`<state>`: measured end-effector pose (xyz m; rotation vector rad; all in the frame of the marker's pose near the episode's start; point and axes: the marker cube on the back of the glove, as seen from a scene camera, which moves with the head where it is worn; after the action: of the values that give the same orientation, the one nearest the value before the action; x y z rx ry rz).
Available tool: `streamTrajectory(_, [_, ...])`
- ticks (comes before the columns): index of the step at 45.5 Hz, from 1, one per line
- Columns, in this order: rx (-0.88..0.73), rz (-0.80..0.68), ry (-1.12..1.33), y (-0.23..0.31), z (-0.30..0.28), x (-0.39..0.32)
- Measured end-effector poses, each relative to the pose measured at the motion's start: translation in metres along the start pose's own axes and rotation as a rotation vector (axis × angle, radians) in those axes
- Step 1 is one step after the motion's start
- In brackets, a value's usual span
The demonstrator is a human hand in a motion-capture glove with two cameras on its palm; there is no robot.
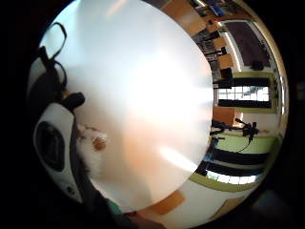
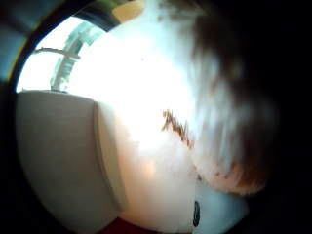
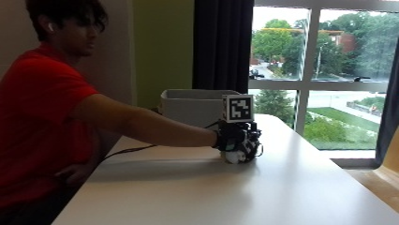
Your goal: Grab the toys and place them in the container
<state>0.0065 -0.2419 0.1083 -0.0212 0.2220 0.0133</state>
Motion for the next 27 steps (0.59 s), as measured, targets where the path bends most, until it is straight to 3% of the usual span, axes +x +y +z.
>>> streamTrajectory(7, [0.061,-0.026,0.081,0.012,-0.003,0.003])
streamTrajectory(12, [0.061,0.075,0.047,0.017,-0.012,-0.003])
streamTrajectory(17, [0.072,-0.034,-0.017,0.032,-0.030,-0.004])
streamTrajectory(27, [0.210,-0.103,-0.119,0.053,-0.100,-0.016])
